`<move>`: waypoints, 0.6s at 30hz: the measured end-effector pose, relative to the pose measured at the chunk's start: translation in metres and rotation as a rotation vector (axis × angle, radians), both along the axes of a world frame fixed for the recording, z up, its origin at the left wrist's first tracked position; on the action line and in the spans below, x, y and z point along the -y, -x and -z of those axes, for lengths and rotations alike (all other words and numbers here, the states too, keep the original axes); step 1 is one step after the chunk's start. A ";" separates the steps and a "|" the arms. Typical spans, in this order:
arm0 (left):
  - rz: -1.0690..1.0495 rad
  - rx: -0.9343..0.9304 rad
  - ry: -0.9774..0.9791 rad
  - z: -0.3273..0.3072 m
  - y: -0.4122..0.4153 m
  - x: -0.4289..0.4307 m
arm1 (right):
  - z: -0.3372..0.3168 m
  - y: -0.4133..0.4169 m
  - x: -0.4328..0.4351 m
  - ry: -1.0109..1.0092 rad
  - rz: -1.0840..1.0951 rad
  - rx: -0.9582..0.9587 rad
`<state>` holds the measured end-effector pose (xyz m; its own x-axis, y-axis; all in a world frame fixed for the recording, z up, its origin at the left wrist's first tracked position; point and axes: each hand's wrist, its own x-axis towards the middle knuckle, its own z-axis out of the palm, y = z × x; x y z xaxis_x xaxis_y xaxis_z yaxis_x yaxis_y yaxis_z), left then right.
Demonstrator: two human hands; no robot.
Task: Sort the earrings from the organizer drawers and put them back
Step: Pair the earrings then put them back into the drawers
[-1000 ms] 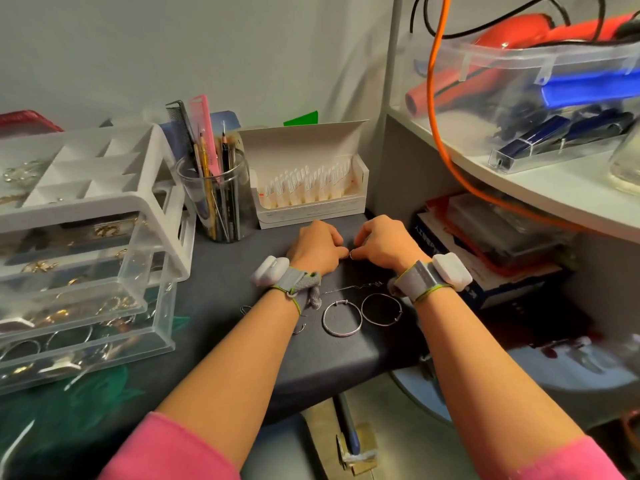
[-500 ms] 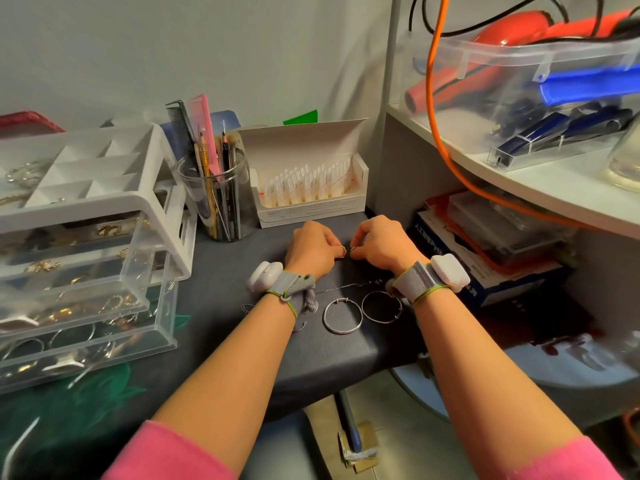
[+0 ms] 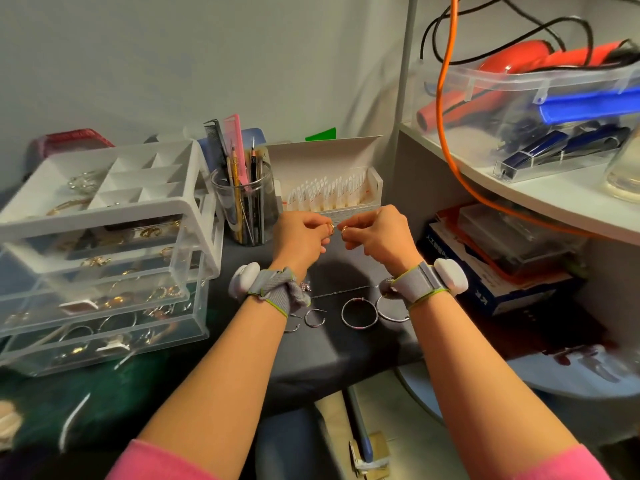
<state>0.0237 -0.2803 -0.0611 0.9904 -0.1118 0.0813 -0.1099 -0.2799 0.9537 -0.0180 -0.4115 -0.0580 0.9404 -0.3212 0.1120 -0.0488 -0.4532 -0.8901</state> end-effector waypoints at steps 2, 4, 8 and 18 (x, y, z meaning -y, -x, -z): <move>-0.006 0.025 0.004 -0.007 0.003 -0.004 | -0.005 0.002 -0.005 -0.006 0.000 0.021; -0.015 0.042 0.012 -0.014 0.007 -0.009 | -0.011 0.005 -0.010 0.007 -0.006 0.047; -0.038 0.050 0.046 -0.027 0.014 -0.020 | -0.024 0.010 -0.022 0.016 -0.018 0.098; -0.065 0.112 0.091 -0.058 0.036 -0.055 | -0.053 0.022 -0.059 -0.002 -0.071 0.191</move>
<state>-0.0126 -0.2249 -0.0033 0.9794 -0.0348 0.1989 -0.2017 -0.2032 0.9581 -0.0396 -0.3526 -0.0054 0.9225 -0.2549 0.2898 0.1530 -0.4479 -0.8809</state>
